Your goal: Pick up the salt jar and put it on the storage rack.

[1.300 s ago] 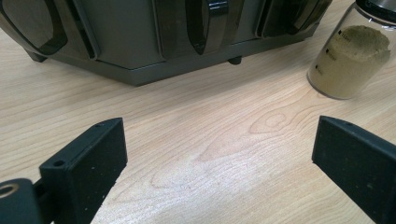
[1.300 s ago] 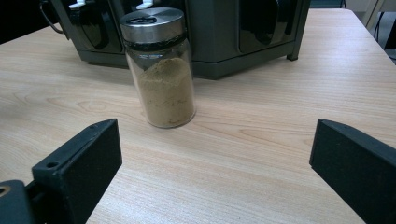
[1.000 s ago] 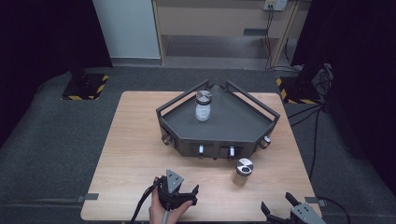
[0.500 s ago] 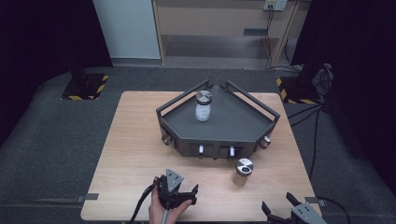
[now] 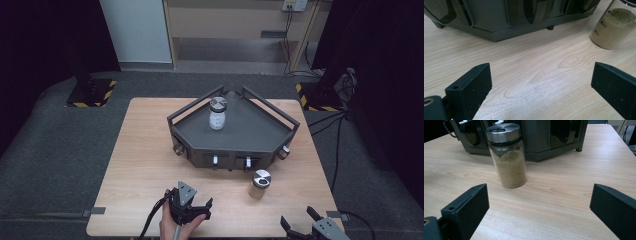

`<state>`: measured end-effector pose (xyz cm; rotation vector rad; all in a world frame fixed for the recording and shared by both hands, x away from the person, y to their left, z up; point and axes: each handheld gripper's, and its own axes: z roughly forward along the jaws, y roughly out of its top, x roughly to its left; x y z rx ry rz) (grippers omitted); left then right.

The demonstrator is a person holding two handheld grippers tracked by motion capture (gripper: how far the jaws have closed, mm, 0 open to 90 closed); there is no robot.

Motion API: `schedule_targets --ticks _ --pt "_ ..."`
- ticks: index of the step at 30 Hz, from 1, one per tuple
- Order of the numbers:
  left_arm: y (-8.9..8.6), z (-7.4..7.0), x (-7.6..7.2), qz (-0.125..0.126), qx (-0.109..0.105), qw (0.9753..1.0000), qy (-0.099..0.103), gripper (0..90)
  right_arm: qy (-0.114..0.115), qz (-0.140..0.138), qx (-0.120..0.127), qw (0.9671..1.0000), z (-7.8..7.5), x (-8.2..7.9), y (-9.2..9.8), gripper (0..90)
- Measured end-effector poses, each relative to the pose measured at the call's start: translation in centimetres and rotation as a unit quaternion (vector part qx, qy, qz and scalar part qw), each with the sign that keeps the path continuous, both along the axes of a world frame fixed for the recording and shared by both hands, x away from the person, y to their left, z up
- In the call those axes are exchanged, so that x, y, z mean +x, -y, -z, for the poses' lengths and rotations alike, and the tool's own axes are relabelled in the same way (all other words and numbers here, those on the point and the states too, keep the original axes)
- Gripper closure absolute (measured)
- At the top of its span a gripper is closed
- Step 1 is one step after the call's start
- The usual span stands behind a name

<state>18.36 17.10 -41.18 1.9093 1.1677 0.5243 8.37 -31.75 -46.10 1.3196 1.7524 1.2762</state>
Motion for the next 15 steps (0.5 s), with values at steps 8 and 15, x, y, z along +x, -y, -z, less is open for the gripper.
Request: schedule_targets --ticks 8,15 --pt "-0.03 -0.01 0.01 0.000 0.000 1.0000 0.000 2.3 0.000 0.000 0.000 1.0000 0.00 -0.01 0.00 2.3" --pt "-0.01 -0.02 -0.02 0.000 0.000 1.0000 -0.001 2.3 0.000 -0.001 0.000 1.0000 -0.01 -0.02 0.02 2.4"
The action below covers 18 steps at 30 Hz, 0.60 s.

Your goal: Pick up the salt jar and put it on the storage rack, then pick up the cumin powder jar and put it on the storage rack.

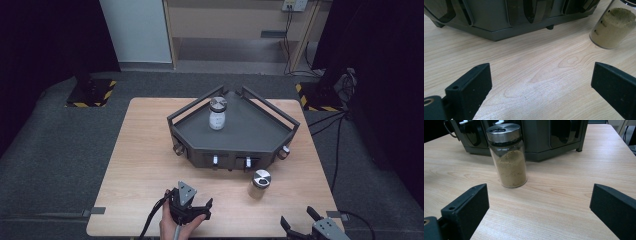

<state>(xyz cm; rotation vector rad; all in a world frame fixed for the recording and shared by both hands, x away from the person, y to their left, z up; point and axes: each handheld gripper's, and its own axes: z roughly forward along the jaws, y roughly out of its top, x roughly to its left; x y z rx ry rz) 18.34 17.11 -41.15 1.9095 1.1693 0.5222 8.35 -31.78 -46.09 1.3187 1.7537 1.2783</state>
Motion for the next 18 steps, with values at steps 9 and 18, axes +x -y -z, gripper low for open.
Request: schedule_targets --ticks 9,18 --pt "-0.07 0.04 -0.06 -0.005 -0.004 1.0000 0.002 2.3 0.003 -0.002 -0.002 1.0000 -0.01 -0.09 -0.04 2.4" --pt "-0.49 0.00 0.16 -0.007 -0.007 0.9999 0.001 2.3 0.003 -0.009 0.000 1.0000 0.19 0.23 -0.04 2.4"
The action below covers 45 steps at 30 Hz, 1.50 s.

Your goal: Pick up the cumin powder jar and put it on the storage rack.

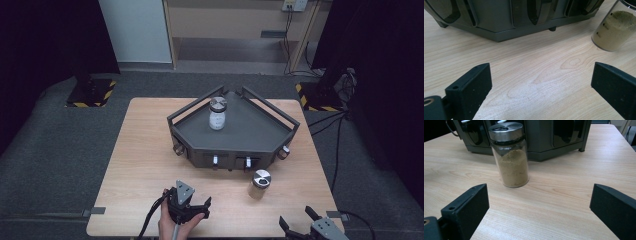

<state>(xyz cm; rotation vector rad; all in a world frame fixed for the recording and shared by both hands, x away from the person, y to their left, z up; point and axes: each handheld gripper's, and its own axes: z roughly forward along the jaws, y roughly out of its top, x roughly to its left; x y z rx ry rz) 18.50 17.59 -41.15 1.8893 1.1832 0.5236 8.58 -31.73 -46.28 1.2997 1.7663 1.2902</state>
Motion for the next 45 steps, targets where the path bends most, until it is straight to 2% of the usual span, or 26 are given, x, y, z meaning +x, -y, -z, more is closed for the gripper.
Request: schedule_targets --ticks 7,11,14,17,18,21,25,30,35,40,43,45 --pt "-0.7 0.3 0.4 -0.014 -0.014 0.9998 0.003 1.8 0.026 -0.027 0.006 0.9993 0.4 0.0 0.1 2.2" --pt "-0.9 0.5 0.5 -0.010 -0.017 0.9998 0.006 1.0 0.035 -0.041 -0.004 0.9986 0.3 0.1 -0.3 2.2" --pt "-1.0 0.6 0.5 -0.007 -0.022 0.9997 0.010 1.0 0.036 -0.036 -0.012 0.9986 0.0 0.4 -1.0 2.1" --pt "-1.0 0.7 0.5 0.000 -0.022 0.9997 0.013 0.7 0.031 -0.040 -0.028 0.9983 -0.6 1.4 -2.0 1.9" --pt "-1.0 0.8 0.5 0.001 -0.021 0.9997 0.014 0.5 0.030 -0.046 -0.040 0.9977 -0.8 1.9 -2.4 1.7" --pt "-0.8 0.8 0.6 0.005 -0.019 0.9997 0.014 0.5 0.015 -0.056 -0.055 0.9968 -1.1 3.9 -3.8 1.8" --pt "-0.7 0.9 0.6 0.011 -0.016 0.9997 0.015 0.6 0.007 -0.060 -0.070 0.9957 -1.0 6.5 -5.6 3.6" --pt "-0.6 0.9 0.4 0.015 -0.015 0.9996 0.019 0.6 0.004 -0.054 -0.082 0.9951 -0.2 8.5 -7.1 7.2" --pt "-0.6 0.9 0.6 0.017 -0.015 0.9996 0.018 0.6 0.006 -0.042 -0.082 0.9957 0.9 9.5 -7.8 12.2" --pt "-0.6 0.8 0.8 0.017 -0.013 0.9997 0.015 0.7 0.019 -0.031 -0.080 0.9962 2.0 10.0 -8.1 20.1" --pt "-0.6 0.9 0.8 0.017 -0.015 0.9996 0.015 0.9 0.026 -0.038 -0.078 0.9959 2.5 10.1 -8.1 28.1" --pt "-0.6 0.9 0.8 0.017 -0.015 0.9996 0.016 0.9 0.026 -0.036 -0.075 0.9962 2.5 10.0 -8.2 29.1"
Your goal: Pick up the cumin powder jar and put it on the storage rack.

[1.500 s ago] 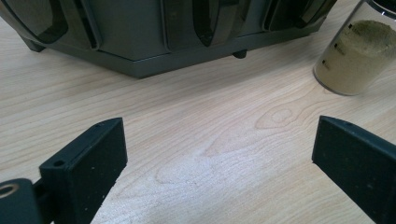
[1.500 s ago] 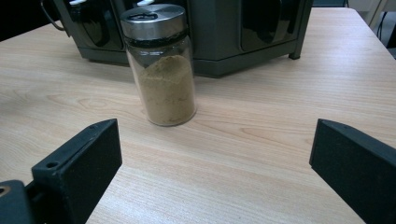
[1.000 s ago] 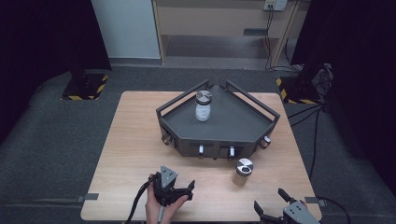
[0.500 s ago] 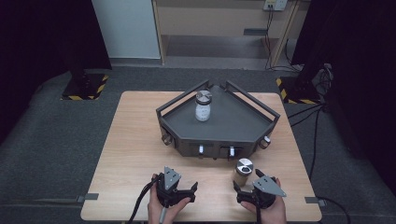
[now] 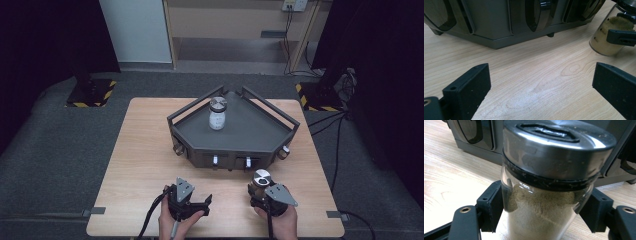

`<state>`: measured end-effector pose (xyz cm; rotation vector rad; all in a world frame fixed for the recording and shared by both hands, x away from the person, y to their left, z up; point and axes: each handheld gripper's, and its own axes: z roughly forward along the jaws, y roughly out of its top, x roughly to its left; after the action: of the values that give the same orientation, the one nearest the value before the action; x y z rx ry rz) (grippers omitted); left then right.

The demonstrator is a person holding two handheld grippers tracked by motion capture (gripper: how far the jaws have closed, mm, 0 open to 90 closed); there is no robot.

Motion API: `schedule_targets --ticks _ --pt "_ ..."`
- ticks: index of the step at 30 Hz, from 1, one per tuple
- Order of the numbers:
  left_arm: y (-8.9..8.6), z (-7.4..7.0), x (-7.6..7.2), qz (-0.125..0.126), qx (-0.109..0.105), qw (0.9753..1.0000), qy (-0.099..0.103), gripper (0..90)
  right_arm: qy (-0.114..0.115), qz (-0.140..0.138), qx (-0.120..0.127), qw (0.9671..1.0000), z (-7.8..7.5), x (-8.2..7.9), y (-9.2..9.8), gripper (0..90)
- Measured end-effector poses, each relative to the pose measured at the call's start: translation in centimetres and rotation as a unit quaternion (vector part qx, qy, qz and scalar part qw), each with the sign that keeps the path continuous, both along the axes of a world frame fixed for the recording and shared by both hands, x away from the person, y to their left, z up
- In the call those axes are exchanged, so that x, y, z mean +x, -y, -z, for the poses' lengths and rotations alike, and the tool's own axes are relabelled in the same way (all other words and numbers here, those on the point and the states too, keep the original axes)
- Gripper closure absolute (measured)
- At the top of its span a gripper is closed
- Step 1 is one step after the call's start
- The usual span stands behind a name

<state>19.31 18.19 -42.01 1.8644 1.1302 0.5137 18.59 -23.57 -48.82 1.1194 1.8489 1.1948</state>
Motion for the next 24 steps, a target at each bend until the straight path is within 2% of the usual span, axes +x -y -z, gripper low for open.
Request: schedule_targets --ticks 3,5,7,11,15,20,24 --pt "0.0 0.0 0.1 0.001 0.002 1.0000 -0.001 0.9 -0.004 -0.005 0.004 1.0000 -0.2 0.1 0.3 29.9" --pt "0.0 0.0 0.1 0.001 0.001 1.0000 -0.001 0.9 -0.009 -0.014 -0.004 0.9999 -0.7 0.1 0.5 30.1" --pt "0.0 0.0 0.0 0.001 0.001 1.0000 0.000 0.9 -0.008 -0.023 0.002 0.9997 -1.1 -0.2 0.8 30.2" --pt "0.0 0.0 0.1 0.001 0.000 1.0000 0.000 0.9 0.017 -0.036 0.017 0.9991 -2.5 -1.2 1.6 30.2" --pt "0.1 0.1 0.1 0.003 -0.001 1.0000 -0.002 0.9 0.048 -0.041 0.025 0.9977 -4.8 -1.6 2.2 30.2" --pt "0.2 0.0 0.1 0.006 0.001 1.0000 -0.001 0.9 0.082 -0.041 0.025 0.9955 -7.5 -1.1 2.6 30.2" --pt "0.1 0.0 0.0 0.005 -0.003 1.0000 0.001 0.9 0.099 -0.038 0.027 0.9940 -8.9 -0.4 2.6 30.2"
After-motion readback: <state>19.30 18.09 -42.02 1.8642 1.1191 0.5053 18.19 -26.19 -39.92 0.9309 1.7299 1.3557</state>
